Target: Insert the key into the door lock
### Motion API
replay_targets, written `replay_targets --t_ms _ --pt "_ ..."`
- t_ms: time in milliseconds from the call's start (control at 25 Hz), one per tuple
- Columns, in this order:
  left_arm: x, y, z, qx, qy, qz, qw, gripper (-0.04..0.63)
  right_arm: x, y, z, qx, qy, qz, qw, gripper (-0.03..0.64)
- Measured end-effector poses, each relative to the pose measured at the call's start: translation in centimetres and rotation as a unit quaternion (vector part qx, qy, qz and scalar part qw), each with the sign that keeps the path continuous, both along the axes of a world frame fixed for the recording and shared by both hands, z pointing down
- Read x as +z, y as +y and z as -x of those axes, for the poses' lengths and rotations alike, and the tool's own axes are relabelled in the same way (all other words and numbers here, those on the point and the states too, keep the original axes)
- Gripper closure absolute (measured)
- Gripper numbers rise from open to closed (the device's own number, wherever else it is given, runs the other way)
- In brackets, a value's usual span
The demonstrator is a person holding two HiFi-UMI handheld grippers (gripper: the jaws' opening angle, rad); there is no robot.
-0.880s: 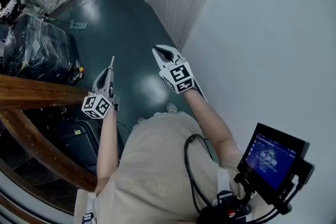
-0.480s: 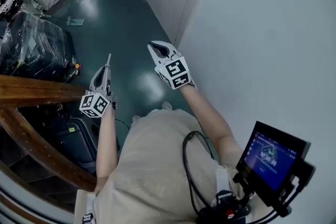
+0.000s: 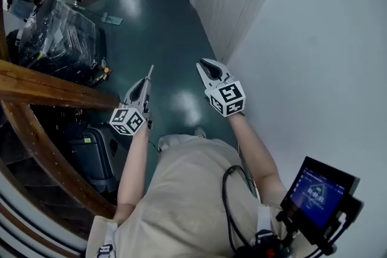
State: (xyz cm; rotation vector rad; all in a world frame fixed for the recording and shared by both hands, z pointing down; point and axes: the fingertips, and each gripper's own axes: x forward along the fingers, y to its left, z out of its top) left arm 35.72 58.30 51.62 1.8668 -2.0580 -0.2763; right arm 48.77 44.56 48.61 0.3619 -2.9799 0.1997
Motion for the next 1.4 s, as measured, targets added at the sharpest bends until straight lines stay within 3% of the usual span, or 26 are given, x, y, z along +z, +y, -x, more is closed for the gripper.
replay_targets --t_ms 120,280,640,1000,1160,1280,1400 --pt "0.1 0.4 0.4 -0.004 0.012 -0.003 0.9999 0.56 0.6 -0.3 0.4 -0.006 0.007 0.007 1.0 0.586" --pt "-0.2 1.1 1.7 0.006 0.031 -0.019 0.9993 0.56 0.8 -0.7 2.1 -0.011 0.008 0.015 1.0 0.509" --pt "-0.7 0.4 9.2 0.02 0.065 -0.039 0.997 0.56 -0.9 -1.1 8.1 0.012 -0.016 0.007 1.0 0.509" --pt "0.2 -1.2 18.6 0.045 0.079 -0.055 0.9944 0.56 -0.1 -1.9 16.5 0.041 0.006 -0.01 0.999 0.509" --pt "0.2 -1.0 20.4 0.054 0.102 -0.039 0.9926 0.56 -0.3 -2.5 17.3 0.052 0.009 0.027 0.998 0.509" --pt "-0.7 -2.0 22.6 0.068 0.079 -0.036 0.9939 0.56 -1.8 -3.7 18.0 0.063 -0.002 0.029 0.998 0.509" --pt "-0.5 -2.2 24.9 0.065 0.086 -0.042 0.9933 0.56 -1.1 -4.3 19.5 0.076 -0.011 0.04 0.996 0.509"
